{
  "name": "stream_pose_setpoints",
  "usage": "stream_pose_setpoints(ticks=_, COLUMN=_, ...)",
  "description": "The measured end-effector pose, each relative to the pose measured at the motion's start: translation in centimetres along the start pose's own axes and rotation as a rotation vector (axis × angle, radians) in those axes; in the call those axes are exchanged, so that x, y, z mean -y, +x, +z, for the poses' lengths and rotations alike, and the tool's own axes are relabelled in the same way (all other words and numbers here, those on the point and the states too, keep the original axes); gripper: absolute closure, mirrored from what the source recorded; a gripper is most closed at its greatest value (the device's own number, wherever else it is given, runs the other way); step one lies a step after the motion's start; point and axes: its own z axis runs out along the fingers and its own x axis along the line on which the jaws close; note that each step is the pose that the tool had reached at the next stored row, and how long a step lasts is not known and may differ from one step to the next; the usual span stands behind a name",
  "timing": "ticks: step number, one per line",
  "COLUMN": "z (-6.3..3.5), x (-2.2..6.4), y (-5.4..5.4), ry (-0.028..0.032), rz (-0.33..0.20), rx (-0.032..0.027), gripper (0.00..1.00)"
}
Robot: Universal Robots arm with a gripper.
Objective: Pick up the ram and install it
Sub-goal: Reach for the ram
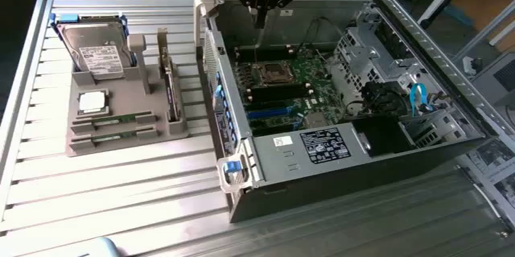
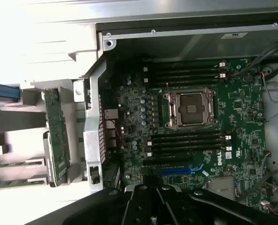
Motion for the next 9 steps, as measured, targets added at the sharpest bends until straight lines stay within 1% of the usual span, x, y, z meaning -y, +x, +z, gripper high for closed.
stream_pose_setpoints(ticks=9, z=-0.02, x=0.05, y=0.6, ry=0.0001, rz=0.0, rx=0.0, gripper=0.89)
